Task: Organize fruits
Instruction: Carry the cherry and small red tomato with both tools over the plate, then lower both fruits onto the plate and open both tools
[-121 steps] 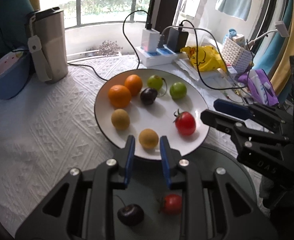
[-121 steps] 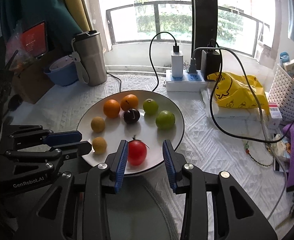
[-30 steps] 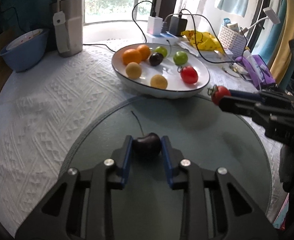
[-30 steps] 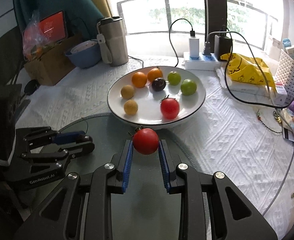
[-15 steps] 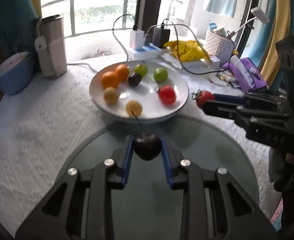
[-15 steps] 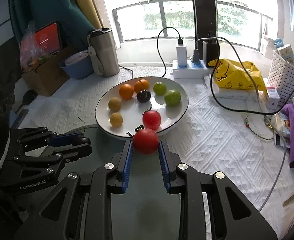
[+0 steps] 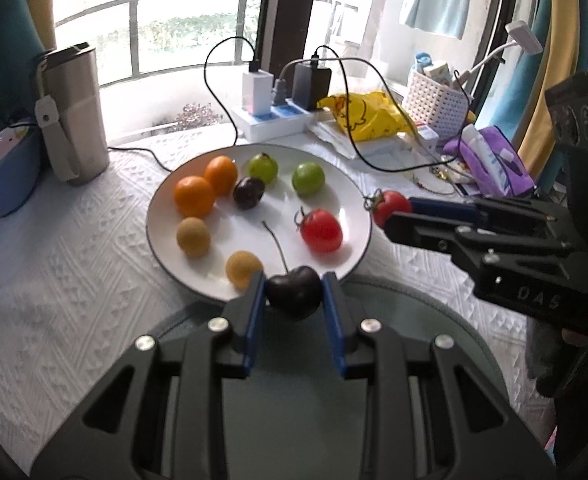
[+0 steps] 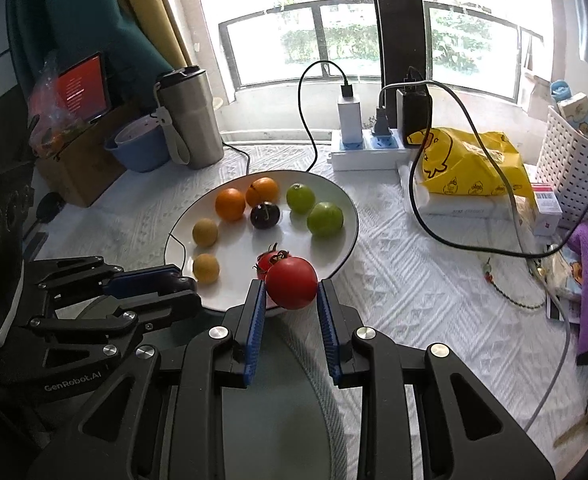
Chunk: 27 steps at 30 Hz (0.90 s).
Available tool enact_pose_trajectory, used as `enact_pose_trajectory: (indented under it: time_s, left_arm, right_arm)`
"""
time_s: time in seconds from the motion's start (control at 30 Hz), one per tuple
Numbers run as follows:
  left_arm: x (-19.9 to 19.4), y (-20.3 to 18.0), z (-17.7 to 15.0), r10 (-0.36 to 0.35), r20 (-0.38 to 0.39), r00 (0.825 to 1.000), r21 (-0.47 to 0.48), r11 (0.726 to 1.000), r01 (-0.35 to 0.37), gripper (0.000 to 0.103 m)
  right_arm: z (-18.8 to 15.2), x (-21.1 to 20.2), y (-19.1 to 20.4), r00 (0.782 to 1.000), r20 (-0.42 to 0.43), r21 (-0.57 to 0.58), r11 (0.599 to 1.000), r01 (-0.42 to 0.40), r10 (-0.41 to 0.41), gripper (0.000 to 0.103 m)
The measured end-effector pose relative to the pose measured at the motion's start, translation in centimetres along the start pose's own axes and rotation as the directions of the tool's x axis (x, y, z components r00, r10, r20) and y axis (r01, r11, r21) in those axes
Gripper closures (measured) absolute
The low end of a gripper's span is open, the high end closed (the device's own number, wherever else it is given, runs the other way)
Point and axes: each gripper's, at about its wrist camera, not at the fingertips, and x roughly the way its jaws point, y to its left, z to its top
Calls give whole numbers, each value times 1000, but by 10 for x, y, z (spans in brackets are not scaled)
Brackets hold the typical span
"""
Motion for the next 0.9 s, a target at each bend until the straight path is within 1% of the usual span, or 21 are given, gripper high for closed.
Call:
enact_pose_trajectory:
  time_s: [0.33,0.53,0.73,0.9]
  left_arm:
    - [21,2,12,-11,-16,1000,8,1000,11,74]
    - [30,5,16,5,-23,1000,12,1000,-5,74]
    - [39,7,15,1,-52,999,7,1000,-1,73]
    - [41,8,15,-9,-55,998,-1,1000,9,73]
  right_arm:
    - [16,20,-8,1000,-4,0,1000,-2,2,75]
    - [19,35,-12,1000,-17,1,1000,6,-6,75]
    - [20,45,-13,1000,-27,-5,1000,14,-14,75]
    - [20,48,-11,999,-30,-19,1000,25,-26,75]
